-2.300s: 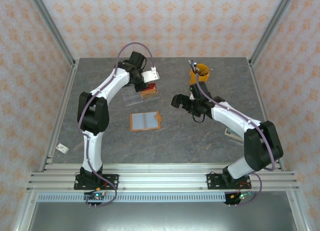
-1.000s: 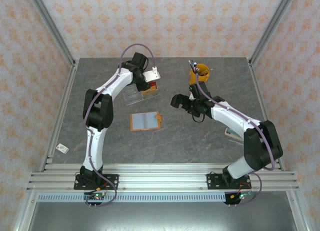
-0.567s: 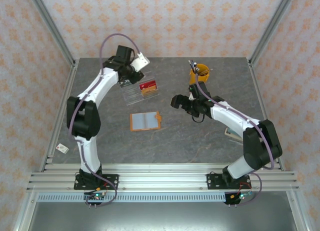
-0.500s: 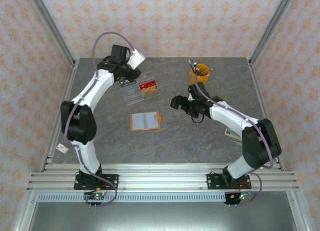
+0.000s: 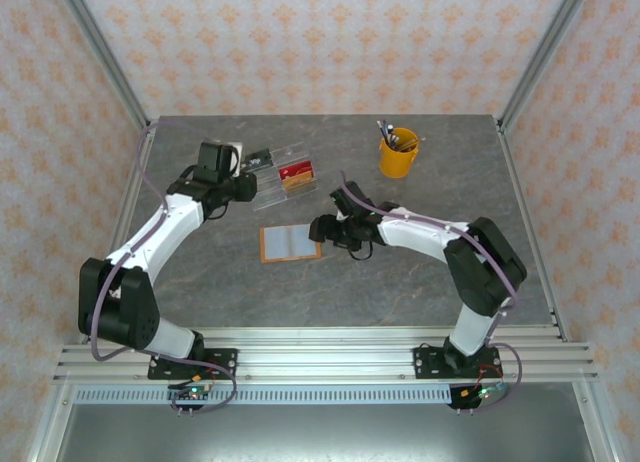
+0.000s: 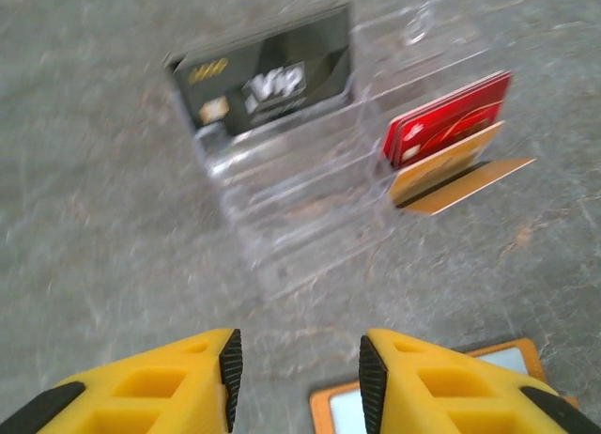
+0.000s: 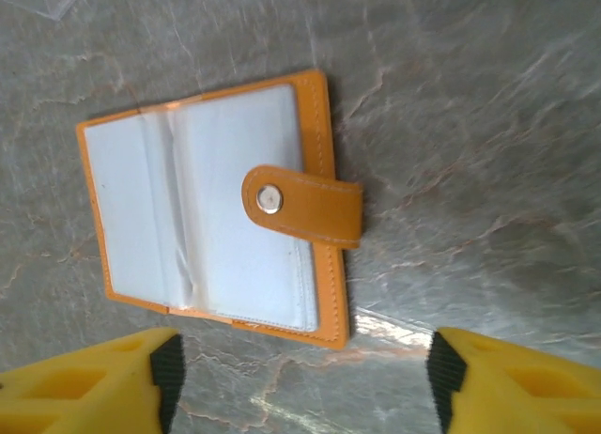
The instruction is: Take the credit cards out of the card holder
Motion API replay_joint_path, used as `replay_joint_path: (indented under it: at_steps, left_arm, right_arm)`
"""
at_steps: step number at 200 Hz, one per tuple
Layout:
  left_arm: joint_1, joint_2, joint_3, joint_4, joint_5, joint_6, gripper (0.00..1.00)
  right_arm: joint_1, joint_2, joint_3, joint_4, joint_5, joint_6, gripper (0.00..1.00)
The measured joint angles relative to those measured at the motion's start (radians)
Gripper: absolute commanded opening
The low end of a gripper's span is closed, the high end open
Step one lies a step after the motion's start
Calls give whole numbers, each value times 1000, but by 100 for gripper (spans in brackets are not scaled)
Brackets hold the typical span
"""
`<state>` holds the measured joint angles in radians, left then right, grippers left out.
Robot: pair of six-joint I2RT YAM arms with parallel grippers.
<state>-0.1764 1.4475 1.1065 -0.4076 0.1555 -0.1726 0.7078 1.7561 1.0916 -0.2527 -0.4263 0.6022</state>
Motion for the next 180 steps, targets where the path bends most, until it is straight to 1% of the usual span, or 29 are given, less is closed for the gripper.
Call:
replay_joint_path:
  at_steps: [29,48,74,113,135,156,180]
  left_arm:
    - [0,-18,-18,-53,-23,-101,44]
    - [0,-31,-71,-53,14,-145,46]
    - [0,-34,-134,-65,53,-195,48]
    - [-1,-33,-153,-76,156,-268,48]
    - [-18,-33,-168,-73,204,-296,47]
    - [-44,-23,-184,-74,231,-310,45]
    - [-70,30,-184,-69,241,-321,42]
  right_arm:
    - [25,55,30,14,0,31,51]
    - [27,93,58,20,0,52,46]
    - [29,121,79,26,1,72,42]
    - [36,159,110,25,1,84,40]
    - [38,178,133,21,0,86,40]
    - [38,191,150,21,0,85,40]
    - [38,203,159,21,0,85,40]
